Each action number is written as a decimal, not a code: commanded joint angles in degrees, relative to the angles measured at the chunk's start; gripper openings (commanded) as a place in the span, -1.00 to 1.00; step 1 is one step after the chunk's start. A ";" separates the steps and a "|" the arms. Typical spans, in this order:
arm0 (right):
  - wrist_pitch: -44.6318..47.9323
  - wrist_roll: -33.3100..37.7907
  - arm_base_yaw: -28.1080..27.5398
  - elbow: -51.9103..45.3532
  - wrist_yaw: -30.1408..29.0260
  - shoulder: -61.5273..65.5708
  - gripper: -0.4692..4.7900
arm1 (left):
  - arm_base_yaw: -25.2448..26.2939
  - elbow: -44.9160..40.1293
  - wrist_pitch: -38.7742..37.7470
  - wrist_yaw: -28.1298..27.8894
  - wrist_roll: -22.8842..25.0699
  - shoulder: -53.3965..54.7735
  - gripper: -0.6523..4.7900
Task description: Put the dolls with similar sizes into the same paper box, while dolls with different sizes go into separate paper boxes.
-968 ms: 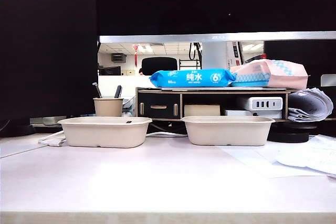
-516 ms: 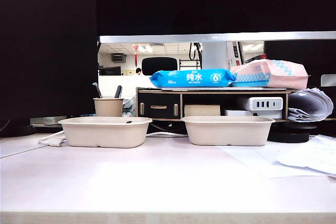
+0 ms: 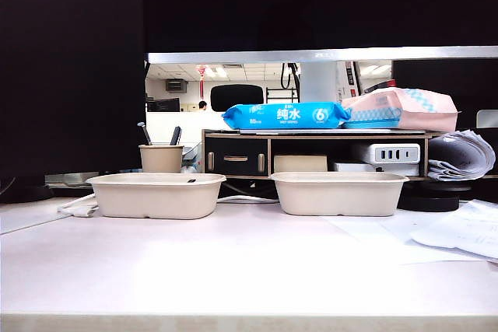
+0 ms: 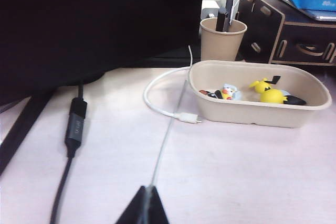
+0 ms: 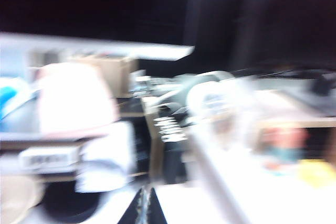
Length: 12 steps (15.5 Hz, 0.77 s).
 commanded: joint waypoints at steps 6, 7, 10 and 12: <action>6.82 8.70 -8.76 -12.55 -13.68 -0.31 -0.84 | 0.07 0.04 0.55 0.13 0.04 0.00 -0.78; 5.49 8.70 -8.76 -12.55 -15.28 -0.85 -0.84 | 0.07 0.04 0.55 0.13 0.04 0.00 -0.78; 4.61 8.66 -8.81 -12.55 -16.33 -2.32 -0.84 | 0.07 0.04 0.52 0.15 0.04 0.00 -0.78; 4.87 8.59 -9.53 -12.55 -16.37 -2.29 -0.84 | 0.07 0.04 0.52 0.15 0.04 0.00 -0.78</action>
